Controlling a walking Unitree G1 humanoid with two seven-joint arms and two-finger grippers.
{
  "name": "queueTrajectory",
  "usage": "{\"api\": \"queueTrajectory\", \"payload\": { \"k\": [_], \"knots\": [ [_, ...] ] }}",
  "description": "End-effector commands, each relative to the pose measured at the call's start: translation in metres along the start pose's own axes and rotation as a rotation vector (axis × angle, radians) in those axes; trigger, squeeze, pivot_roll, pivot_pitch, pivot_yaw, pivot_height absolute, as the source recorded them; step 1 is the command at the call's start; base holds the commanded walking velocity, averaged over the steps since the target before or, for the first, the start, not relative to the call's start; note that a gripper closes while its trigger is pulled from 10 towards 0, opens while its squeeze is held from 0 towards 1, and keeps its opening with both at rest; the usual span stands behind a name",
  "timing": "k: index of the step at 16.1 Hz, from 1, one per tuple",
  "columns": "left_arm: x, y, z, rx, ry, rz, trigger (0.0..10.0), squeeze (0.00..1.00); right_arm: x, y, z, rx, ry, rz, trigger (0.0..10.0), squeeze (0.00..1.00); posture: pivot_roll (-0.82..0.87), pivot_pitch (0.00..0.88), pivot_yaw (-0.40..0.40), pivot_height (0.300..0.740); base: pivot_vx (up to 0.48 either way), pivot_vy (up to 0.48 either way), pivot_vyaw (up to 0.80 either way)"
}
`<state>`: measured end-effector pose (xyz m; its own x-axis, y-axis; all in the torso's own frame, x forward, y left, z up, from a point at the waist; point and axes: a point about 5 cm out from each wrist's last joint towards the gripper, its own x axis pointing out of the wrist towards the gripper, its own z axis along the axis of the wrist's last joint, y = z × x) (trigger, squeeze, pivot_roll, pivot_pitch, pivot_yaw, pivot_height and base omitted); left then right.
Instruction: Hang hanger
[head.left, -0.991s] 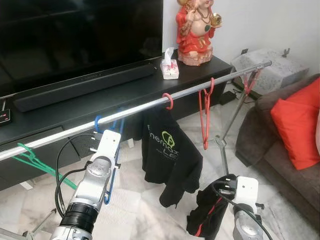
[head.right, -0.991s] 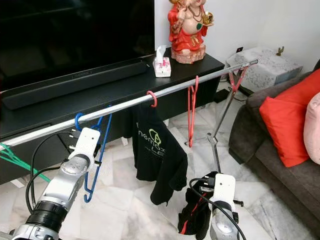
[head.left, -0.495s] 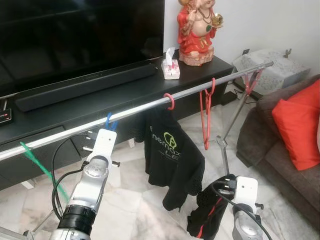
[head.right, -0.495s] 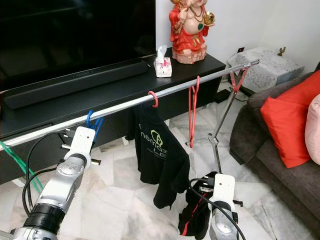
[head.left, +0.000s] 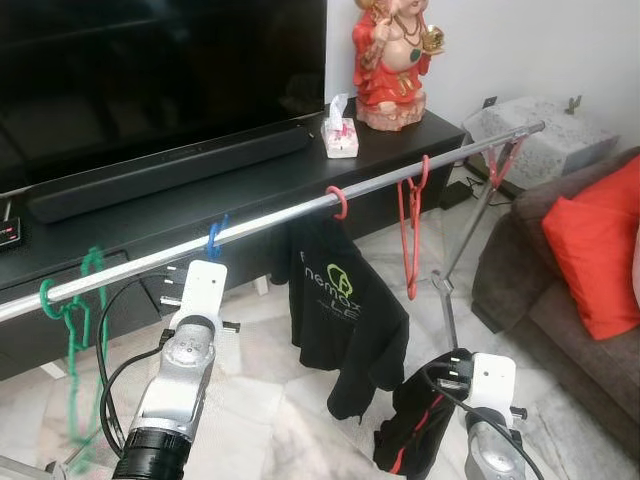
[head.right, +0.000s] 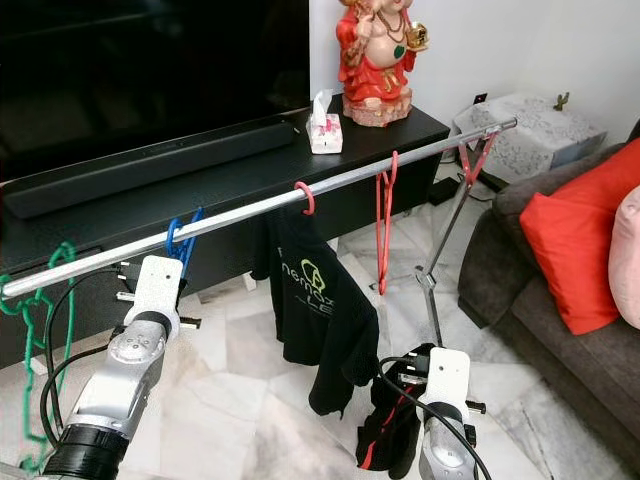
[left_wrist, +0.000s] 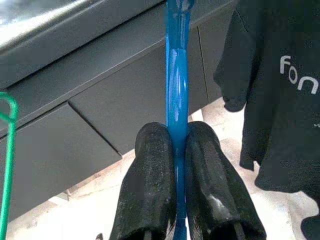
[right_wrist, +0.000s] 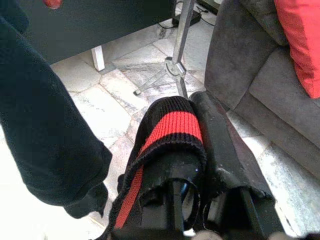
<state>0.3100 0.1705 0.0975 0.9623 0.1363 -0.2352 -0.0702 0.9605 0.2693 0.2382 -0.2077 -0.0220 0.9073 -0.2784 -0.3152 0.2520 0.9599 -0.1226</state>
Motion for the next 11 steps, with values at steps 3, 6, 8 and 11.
{"api": "queueTrajectory", "payload": {
  "k": [3, 6, 8, 11],
  "knots": [
    [-0.009, 0.004, 0.003, -0.017, -0.056, 0.012, 0.0, 0.00, 0.001, 0.001, 0.002, 0.000, -0.015, 0.006, 10.0, 0.00, -0.07, 0.000, -0.005, 0.740, 0.000, 0.000, 0.00],
    [-0.026, 0.005, -0.011, -0.012, -0.064, -0.066, 10.0, 0.00, 0.000, -0.001, 0.001, -0.002, -0.016, -0.003, 10.0, 0.00, -0.07, 0.000, -0.002, 0.740, 0.000, 0.000, 0.00],
    [-0.034, 0.009, -0.017, -0.014, -0.085, -0.083, 10.0, 0.00, 0.000, -0.002, 0.002, -0.004, -0.020, -0.005, 10.0, 0.00, -0.07, 0.000, -0.005, 0.740, 0.000, 0.000, 0.00],
    [-0.046, 0.009, -0.023, 0.042, -0.130, -0.104, 10.0, 0.00, 0.000, -0.003, 0.002, -0.006, -0.021, -0.002, 10.0, 0.00, -0.07, 0.000, -0.008, 0.740, 0.000, 0.000, 0.00]
  ]
}}
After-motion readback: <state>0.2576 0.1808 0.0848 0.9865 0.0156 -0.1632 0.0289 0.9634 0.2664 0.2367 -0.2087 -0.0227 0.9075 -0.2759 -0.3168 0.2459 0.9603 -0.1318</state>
